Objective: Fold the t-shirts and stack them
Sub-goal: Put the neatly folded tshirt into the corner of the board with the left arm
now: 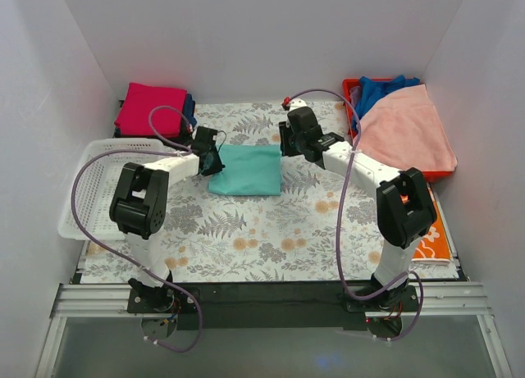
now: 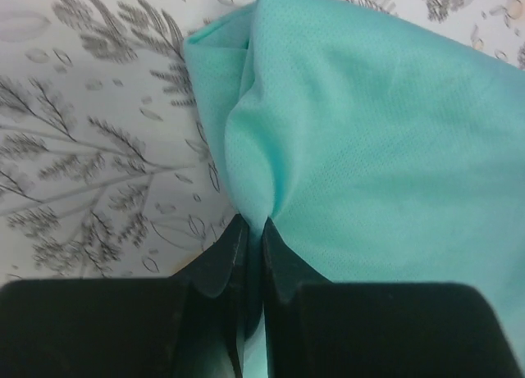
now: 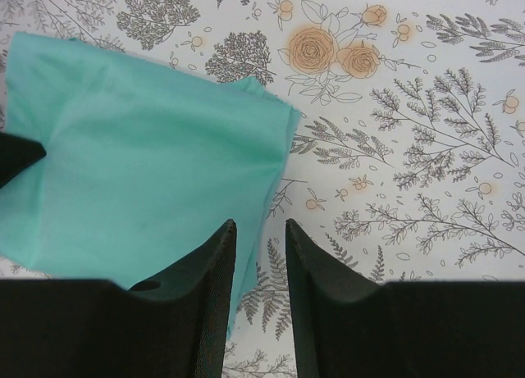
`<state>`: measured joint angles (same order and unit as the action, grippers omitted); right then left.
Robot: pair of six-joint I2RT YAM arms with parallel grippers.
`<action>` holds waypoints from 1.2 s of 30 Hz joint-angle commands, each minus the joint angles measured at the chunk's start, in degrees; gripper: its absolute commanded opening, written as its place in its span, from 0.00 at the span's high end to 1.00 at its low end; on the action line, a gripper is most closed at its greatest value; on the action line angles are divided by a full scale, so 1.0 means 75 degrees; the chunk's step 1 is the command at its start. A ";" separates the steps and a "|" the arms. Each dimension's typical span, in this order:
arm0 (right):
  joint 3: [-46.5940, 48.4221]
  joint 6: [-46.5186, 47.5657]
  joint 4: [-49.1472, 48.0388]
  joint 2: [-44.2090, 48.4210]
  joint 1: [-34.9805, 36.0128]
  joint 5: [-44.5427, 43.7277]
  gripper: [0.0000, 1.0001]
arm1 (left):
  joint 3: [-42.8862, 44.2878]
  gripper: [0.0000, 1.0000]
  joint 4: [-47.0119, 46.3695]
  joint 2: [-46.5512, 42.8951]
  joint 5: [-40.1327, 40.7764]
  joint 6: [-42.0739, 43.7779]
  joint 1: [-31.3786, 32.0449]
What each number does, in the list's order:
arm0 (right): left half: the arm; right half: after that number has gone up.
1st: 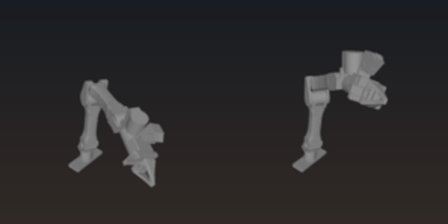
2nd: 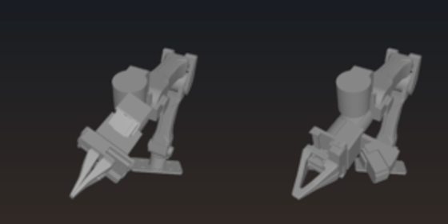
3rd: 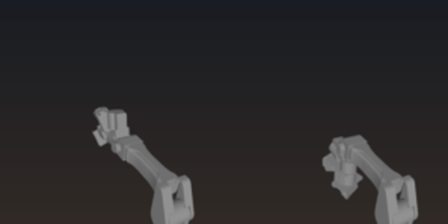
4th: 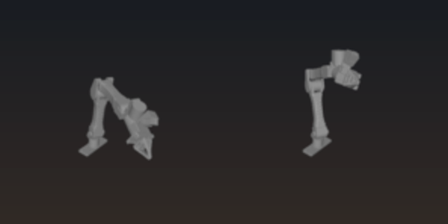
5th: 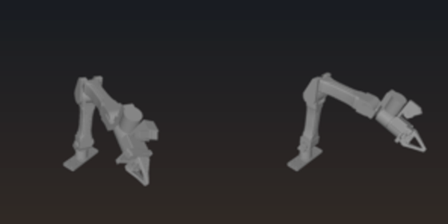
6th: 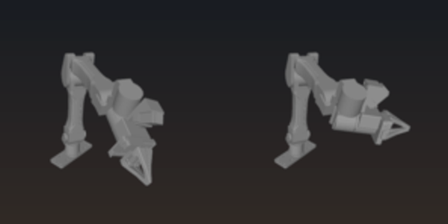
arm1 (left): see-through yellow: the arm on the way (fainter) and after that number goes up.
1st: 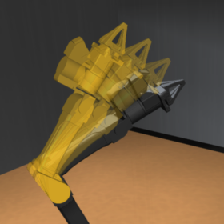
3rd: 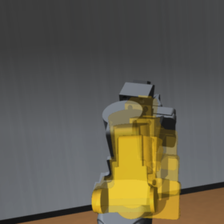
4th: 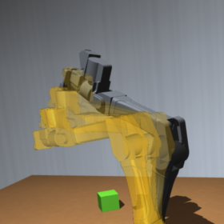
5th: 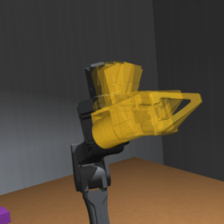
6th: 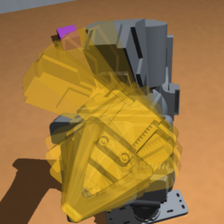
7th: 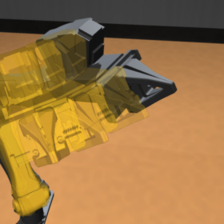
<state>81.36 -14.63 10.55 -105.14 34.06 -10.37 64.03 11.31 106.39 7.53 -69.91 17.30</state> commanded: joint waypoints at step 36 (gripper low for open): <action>-0.0934 -0.0193 0.0656 0.0952 -0.0042 0.0246 0.67 | 0.7047 1.00 -0.1568 0.3356 0.4329 0.6078 -0.1919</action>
<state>74.06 -15.68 14.35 -100.92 33.98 -8.88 112.07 1.67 129.97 39.51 -24.16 7.16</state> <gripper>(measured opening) 0.333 0.046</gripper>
